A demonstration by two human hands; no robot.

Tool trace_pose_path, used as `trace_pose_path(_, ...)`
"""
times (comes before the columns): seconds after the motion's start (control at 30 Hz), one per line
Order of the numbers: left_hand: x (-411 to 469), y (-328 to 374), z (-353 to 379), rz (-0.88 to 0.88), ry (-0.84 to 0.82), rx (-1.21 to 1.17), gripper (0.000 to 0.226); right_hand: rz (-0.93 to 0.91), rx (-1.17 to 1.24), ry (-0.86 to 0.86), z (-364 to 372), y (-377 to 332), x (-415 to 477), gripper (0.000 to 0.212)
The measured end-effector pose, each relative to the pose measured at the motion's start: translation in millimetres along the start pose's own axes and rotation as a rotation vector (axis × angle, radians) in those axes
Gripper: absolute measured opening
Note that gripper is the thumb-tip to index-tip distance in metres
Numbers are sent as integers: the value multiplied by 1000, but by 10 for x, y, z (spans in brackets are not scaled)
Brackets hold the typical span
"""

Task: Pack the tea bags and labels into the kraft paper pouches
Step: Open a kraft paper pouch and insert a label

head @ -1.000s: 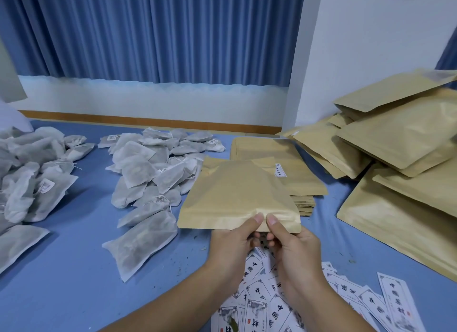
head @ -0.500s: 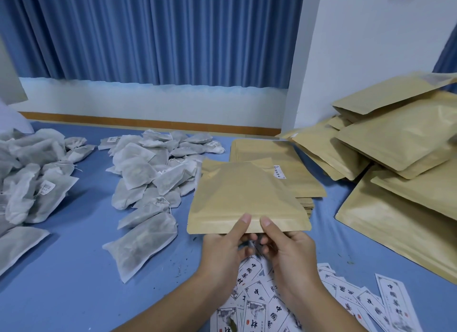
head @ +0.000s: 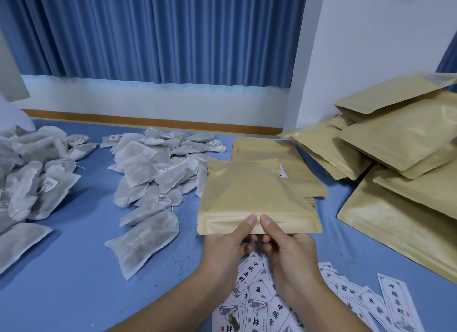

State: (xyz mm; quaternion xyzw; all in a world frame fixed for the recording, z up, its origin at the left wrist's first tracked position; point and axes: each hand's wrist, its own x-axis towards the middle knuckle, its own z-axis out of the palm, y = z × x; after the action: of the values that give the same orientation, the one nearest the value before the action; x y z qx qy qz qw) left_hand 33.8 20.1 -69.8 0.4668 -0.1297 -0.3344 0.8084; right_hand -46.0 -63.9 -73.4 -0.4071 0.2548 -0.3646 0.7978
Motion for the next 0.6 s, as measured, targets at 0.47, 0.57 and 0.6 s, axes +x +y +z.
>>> trace_pose_path(0.47,-28,-24,41,28,-8,11,26,-72,-56,33,17,-49,-12,12)
trace_pose_path(0.57,-42,-31,78,3,-20,16,32,-63,-50,11,52,-29,-23,11)
trace_pose_path(0.6,-28,-26,73,16,11,3,29,-61,-36,23,52,-35,-24,10)
